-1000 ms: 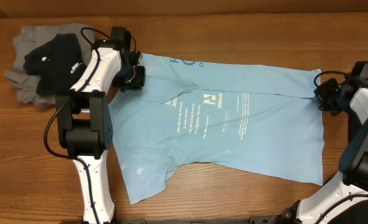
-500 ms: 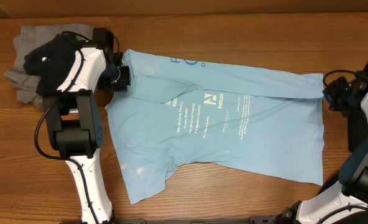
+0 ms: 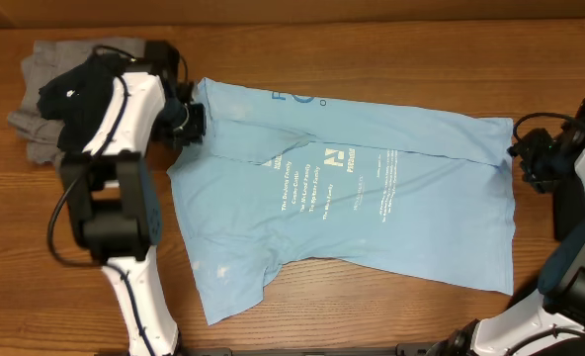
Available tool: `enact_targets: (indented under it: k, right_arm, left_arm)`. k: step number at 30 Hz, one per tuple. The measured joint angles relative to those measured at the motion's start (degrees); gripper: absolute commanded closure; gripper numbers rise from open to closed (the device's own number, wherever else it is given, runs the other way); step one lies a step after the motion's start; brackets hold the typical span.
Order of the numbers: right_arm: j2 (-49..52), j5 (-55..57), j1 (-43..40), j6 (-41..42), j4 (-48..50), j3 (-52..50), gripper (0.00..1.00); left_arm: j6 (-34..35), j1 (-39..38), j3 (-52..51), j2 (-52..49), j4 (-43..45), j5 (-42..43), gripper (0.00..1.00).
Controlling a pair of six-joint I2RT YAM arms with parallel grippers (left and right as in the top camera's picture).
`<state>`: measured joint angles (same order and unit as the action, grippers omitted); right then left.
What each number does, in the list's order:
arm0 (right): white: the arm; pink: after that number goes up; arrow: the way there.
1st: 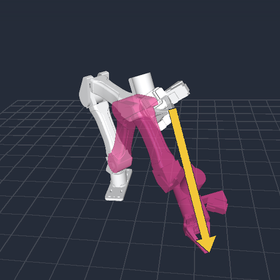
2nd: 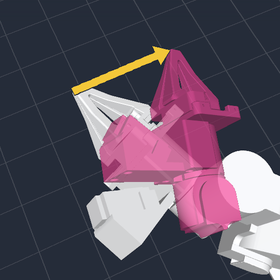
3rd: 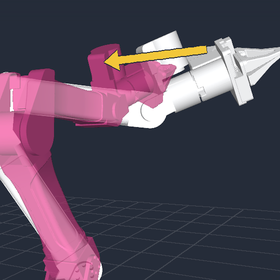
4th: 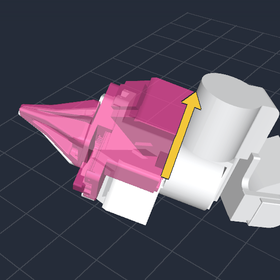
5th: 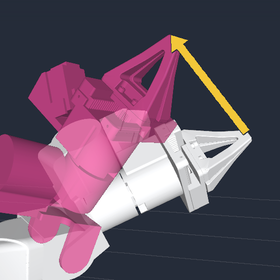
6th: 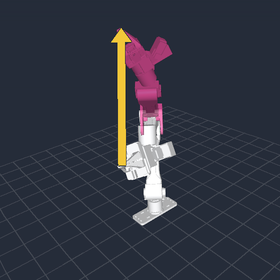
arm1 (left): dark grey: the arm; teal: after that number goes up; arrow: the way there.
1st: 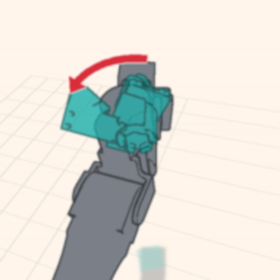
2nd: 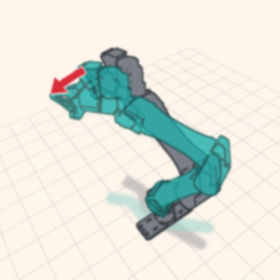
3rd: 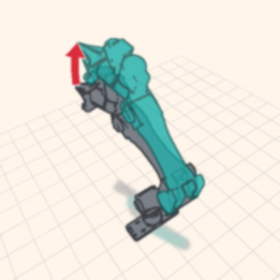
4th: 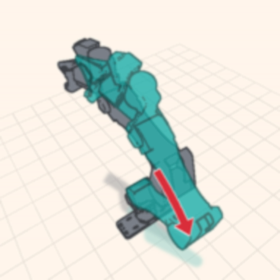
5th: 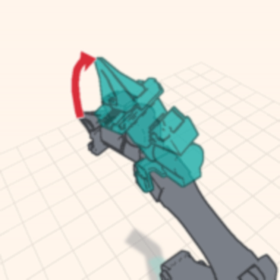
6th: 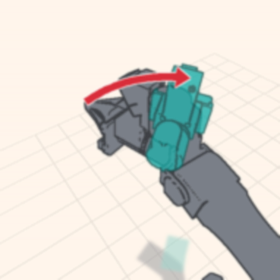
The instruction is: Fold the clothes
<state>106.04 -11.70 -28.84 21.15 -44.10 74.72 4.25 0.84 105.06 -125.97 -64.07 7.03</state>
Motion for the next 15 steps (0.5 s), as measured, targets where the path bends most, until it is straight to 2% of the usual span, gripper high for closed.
enact_targets:
  k: [5,9,12,15]
  right_arm:
    - [-7.9,-4.2,0.0,0.1,-3.5,0.1,0.37]
    - [-15.9,-7.0,0.0,0.1,-10.4,0.9,0.36]
    - [-19.8,-9.5,0.0,0.1,-15.8,1.2,0.36]
    - [-21.2,-11.4,0.0,0.1,-20.1,1.3,0.33]
  left_arm:
    - [0.2,0.0,0.7,14.2,-4.9,0.0,0.63]
    - [1.7,0.0,2.3,23.0,-12.9,0.0,0.64]
    - [3.3,0.0,2.3,24.9,-20.1,0.0,0.65]
    - [4.9,-0.4,-0.2,24.7,-23.7,0.0,0.64]
